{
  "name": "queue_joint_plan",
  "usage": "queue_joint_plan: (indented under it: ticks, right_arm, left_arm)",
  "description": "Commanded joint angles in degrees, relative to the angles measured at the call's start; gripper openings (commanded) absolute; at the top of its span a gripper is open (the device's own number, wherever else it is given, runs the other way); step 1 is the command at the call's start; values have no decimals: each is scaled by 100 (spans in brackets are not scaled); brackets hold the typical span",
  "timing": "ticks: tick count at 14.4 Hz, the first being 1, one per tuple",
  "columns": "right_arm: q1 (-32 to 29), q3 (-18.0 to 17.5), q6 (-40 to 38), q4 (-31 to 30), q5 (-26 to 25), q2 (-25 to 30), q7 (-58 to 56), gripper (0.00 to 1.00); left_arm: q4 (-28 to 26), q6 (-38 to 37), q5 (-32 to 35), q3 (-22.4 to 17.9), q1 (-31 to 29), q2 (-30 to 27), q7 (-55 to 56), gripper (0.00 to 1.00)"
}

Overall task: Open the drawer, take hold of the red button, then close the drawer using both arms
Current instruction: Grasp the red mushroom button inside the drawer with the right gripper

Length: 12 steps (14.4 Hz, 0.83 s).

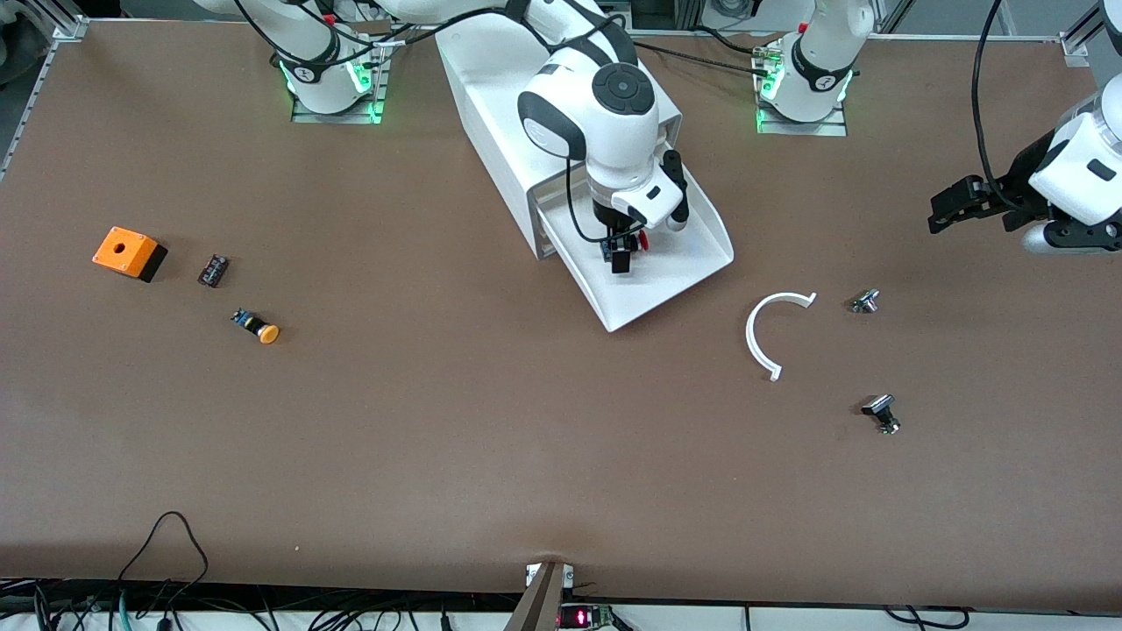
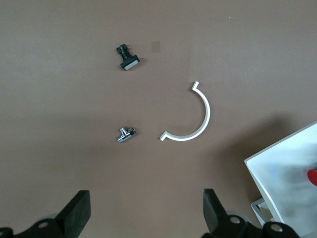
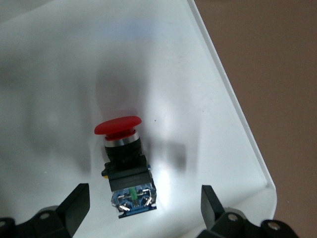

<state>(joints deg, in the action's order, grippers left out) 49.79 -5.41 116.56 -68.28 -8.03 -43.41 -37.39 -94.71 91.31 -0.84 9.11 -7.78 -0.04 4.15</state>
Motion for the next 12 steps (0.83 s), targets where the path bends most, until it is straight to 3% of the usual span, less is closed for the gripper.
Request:
queue_joint_plan:
  ticks: [1,5,8,12]
  right_arm:
    - [31,23,-20,201,-103,-158,-137,99]
    - [22,14,155,201,-94,-255,-49,96]
    - [-4,14,358,201,-94,-369,-84,69]
    - [-22,14,385,209,-94,-370,-76,46]
  left_arm:
    - [155,-61,137,30,-21,57,51,100]
    - [181,-61,146,3,-13,57,42,100]
    - [260,-96,137,47,-4,92,42,100]
    - [261,-123,137,47,-13,92,42,100]
